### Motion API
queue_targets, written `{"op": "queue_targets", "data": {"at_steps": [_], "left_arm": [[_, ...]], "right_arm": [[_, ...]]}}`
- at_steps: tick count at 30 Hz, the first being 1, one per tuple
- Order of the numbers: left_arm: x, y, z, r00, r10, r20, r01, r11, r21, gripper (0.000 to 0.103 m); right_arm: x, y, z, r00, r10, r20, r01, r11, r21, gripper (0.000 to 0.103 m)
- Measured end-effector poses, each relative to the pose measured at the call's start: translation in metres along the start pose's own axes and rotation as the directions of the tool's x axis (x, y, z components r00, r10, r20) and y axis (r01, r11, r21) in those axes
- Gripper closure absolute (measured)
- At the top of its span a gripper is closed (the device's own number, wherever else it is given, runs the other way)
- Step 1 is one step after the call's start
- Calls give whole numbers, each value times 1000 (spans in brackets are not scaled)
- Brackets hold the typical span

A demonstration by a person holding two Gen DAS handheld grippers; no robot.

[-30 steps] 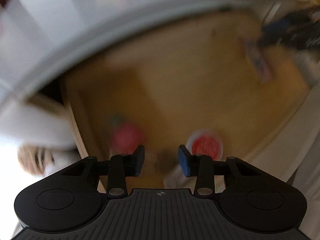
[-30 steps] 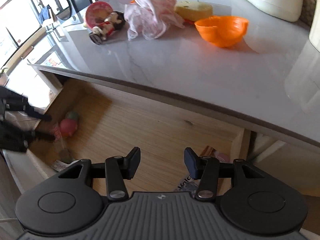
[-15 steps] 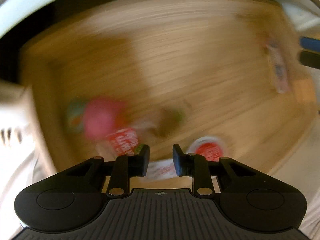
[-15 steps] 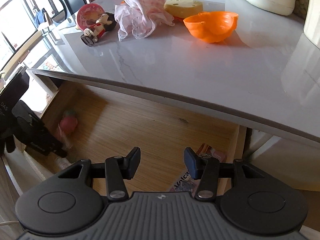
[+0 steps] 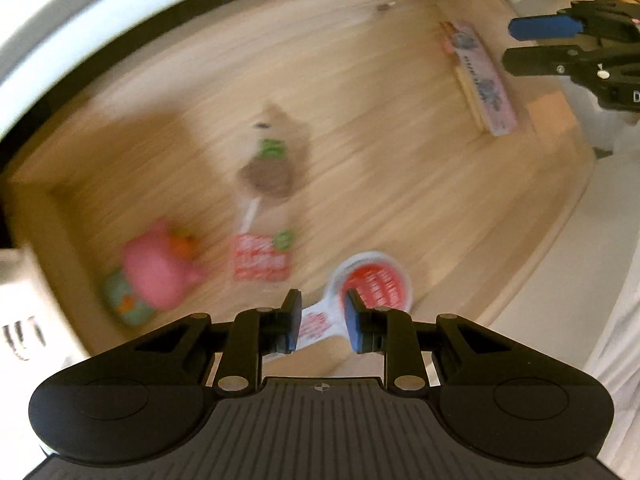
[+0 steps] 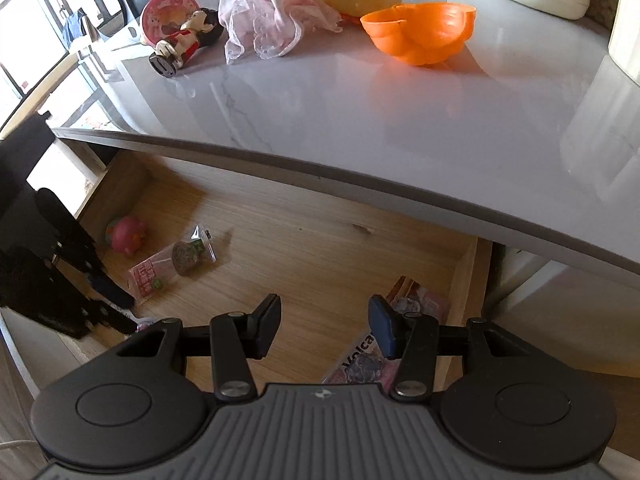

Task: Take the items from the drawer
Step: 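Lower the left tool into the drawer and grasp the wrapped hawthorn snack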

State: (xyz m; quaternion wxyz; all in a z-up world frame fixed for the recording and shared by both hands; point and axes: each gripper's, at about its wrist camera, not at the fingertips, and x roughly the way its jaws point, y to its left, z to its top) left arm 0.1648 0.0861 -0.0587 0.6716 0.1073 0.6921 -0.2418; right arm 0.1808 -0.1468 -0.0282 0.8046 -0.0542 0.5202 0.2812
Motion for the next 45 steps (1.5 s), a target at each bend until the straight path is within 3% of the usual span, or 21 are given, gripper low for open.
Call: {"op": "queue_targets", "data": {"at_steps": [4, 9, 12, 17, 23, 32, 38, 41, 45], "left_arm": [[-9, -8, -10, 998, 42, 42, -45, 996, 78, 78], [-26, -12, -7, 961, 109, 253, -124, 991, 47, 78], [-17, -22, 6, 957, 140, 255, -163, 984, 68, 76], [10, -30, 32, 947, 251, 198, -277, 954, 112, 74], [27, -23, 45, 964, 223, 142, -236, 969, 78, 63], [28, -22, 64, 971, 189, 146, -197, 980, 37, 61], [25, -15, 74, 972, 179, 151, -178, 984, -17, 63], [24, -15, 81, 970, 196, 143, -193, 981, -36, 71], [4, -16, 80, 970, 142, 195, -138, 990, -34, 74]], "right_arm": [[1, 2, 0, 1000, -2, 2, 2, 1000, -10, 55], [0, 1, 1, 1000, -6, 6, 6, 1000, -7, 55], [1, 0, 2, 1000, -11, 6, 11, 1000, -6, 55], [1, -1, 1, 1000, -25, 12, 25, 1000, -2, 55], [1, -4, 2, 1000, -26, 18, 26, 1000, 12, 55], [-1, -3, 1, 999, -35, 17, 35, 999, 2, 55], [1, -1, 1, 999, -45, 17, 45, 999, -4, 55], [0, 1, -1, 998, -67, 23, 67, 998, -14, 55], [-12, -3, 1, 996, -61, 65, 61, 998, -3, 55]]}}
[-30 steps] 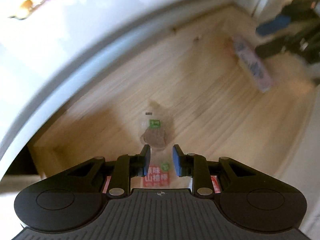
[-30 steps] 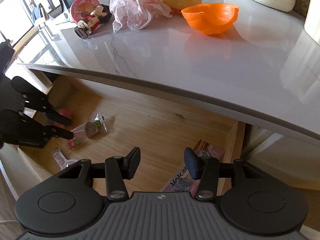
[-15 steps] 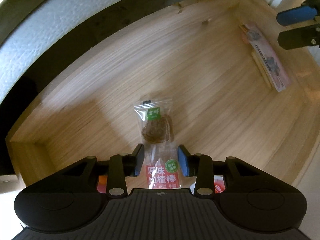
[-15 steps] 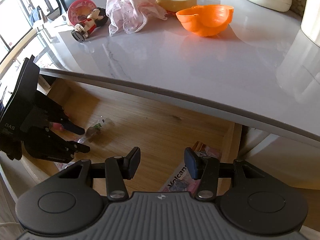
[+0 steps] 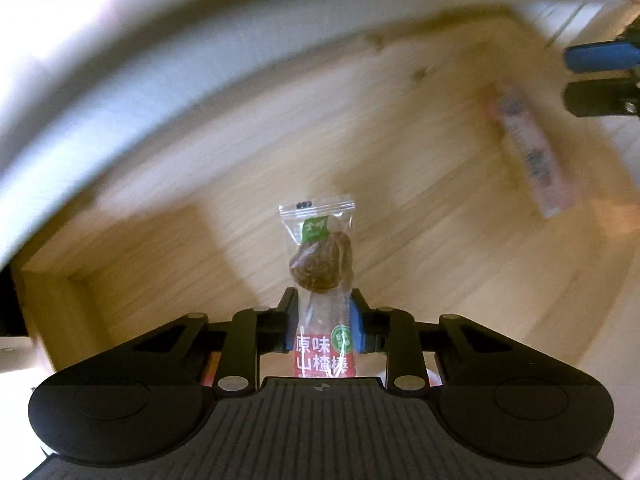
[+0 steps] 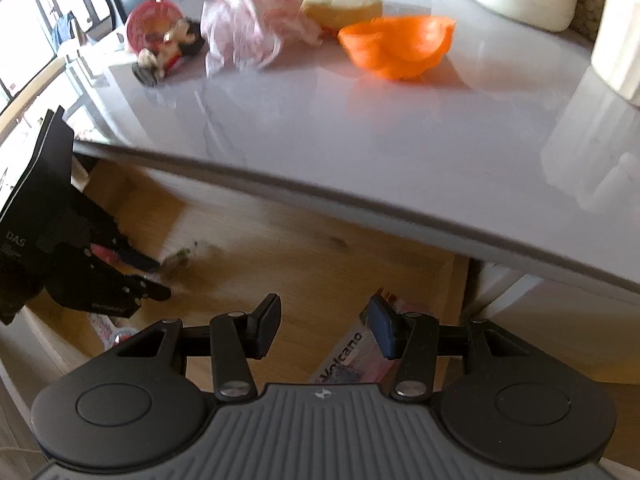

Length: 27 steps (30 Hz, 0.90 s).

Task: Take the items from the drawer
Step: 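Lift the snack with the left tool while the right tool grasps the pink pig figurine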

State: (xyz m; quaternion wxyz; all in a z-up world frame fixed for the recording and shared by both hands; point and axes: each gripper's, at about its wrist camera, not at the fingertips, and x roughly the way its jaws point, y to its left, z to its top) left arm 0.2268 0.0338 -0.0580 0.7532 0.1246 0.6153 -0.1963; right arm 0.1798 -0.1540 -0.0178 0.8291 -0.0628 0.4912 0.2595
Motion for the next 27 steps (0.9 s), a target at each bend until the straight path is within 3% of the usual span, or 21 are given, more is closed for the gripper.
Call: {"op": "queue_targets", "data": {"at_steps": [4, 5, 9, 13, 19, 22, 27], "left_arm": [[-41, 12, -23, 993, -12, 119, 15, 1000, -25, 74], [-55, 12, -48, 989, -18, 145, 25, 999, -41, 74], [-86, 5, -92, 970, -44, 238, 71, 992, -105, 74], [-97, 31, -130, 957, -47, 286, 104, 977, -186, 74], [-125, 77, -161, 925, -15, 380, 146, 936, -320, 74], [-118, 82, -166, 920, 19, 391, 135, 922, -363, 74], [-96, 82, -166, 922, 35, 386, 135, 905, -404, 74]], "right_arm": [[-26, -10, 8, 997, 38, 70, -40, 999, 31, 55], [-30, -12, 9, 997, 29, 76, -32, 999, 32, 55], [-26, -4, 9, 999, -39, 21, 40, 999, -33, 55], [-1, 38, 12, 999, 12, -47, -21, 981, -192, 55], [53, 125, 20, 987, 133, -87, -158, 874, -459, 56], [79, 163, 21, 974, 193, -121, -228, 803, -551, 55], [116, 204, 16, 967, 215, -139, -253, 714, -653, 55]]}}
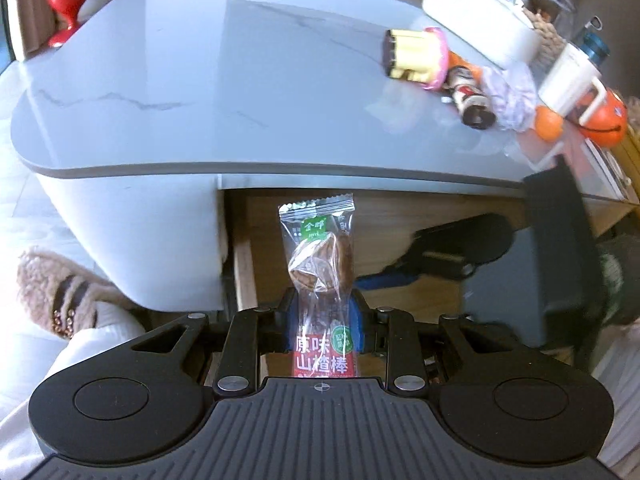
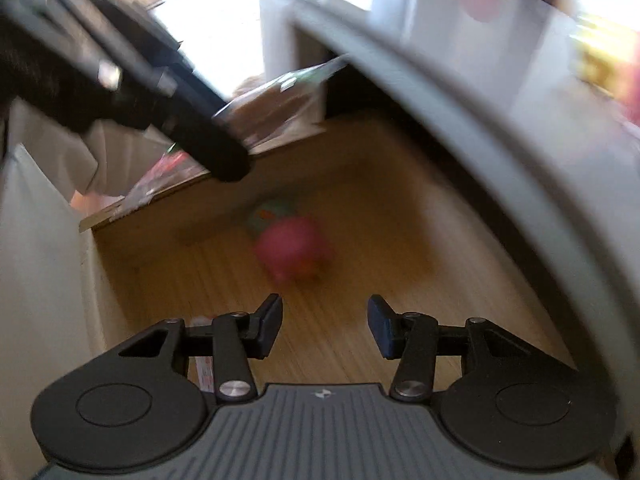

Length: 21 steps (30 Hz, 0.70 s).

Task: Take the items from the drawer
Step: 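Lift the snack with the left tool while the right tool grasps the pink pig figurine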

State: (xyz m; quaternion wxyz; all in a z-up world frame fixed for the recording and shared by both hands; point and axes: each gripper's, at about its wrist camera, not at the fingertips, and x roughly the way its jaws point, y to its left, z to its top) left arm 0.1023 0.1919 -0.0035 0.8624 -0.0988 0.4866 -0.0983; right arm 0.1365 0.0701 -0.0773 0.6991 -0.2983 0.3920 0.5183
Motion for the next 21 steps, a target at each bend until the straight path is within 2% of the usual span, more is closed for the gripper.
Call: {"op": "queue_targets", "data": {"at_steps": [8, 11, 12, 15, 21], "left_arm": [[7, 6, 1, 1000, 14, -2, -14, 1000, -24, 74], [5, 4, 1, 1000, 21, 7, -21, 1000, -23, 74], [4, 3, 1, 1000, 23, 10, -23, 999, -24, 74], [-1, -3, 0, 1000, 15, 16, -15, 1000, -28, 74], [-5, -31, -10, 1000, -21, 5, 21, 1000, -17, 74]], "right_arm": [[30, 8, 21, 1000, 23, 3, -23, 999, -46, 53], [25, -2, 20, 999, 44, -1, -44, 999, 13, 58], [21, -6, 20, 999, 45, -6, -45, 998, 36, 60], [1, -18, 16, 999, 48, -21, -45, 993, 106, 76], [-65, -25, -19, 999, -18, -37, 24, 985, 170, 81]]}}
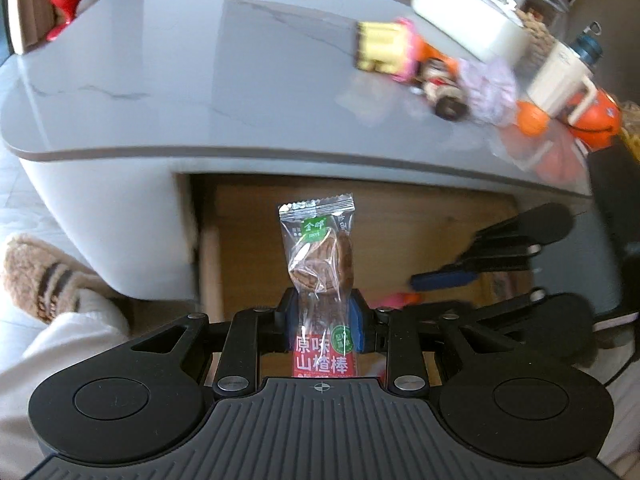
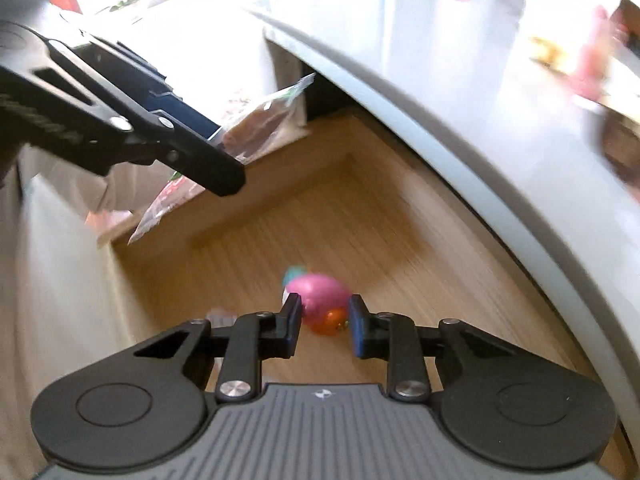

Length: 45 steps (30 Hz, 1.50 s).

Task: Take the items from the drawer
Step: 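Lift the snack with the left tool while the right tool grasps the pink pig figurine, then set the snack and pig figurine on the countertop with both tools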

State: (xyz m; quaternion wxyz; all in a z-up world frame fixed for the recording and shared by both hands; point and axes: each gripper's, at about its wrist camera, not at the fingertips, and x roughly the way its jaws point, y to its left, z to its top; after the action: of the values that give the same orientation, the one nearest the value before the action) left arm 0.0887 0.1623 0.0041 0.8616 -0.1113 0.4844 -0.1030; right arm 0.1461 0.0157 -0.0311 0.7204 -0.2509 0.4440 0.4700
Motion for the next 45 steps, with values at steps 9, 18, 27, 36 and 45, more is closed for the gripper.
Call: {"op": "queue_targets", "data": {"at_steps": [9, 18, 27, 36, 45], "left_arm": [[-8, -71, -12, 997, -76, 22, 73, 994, 82, 74], [-10, -100, -28, 996, -23, 87, 23, 1000, 2, 74], [-17, -76, -41, 993, 84, 80, -79, 995, -56, 73], [-20, -68, -47, 995, 75, 60, -72, 996, -51, 73], [-59, -88, -13, 980, -64, 190, 67, 998, -10, 74]], "right_arm": [[-88, -13, -79, 987, -164, 5, 159, 966, 203, 100], [-94, -57, -109, 1000, -7, -29, 22, 828, 560, 53], [-15, -43, -54, 978, 42, -203, 84, 815, 573, 51], [8, -42, -58, 955, 32, -294, 129, 850, 510, 58], [-155, -18, -84, 998, -51, 25, 32, 875, 484, 60]]}}
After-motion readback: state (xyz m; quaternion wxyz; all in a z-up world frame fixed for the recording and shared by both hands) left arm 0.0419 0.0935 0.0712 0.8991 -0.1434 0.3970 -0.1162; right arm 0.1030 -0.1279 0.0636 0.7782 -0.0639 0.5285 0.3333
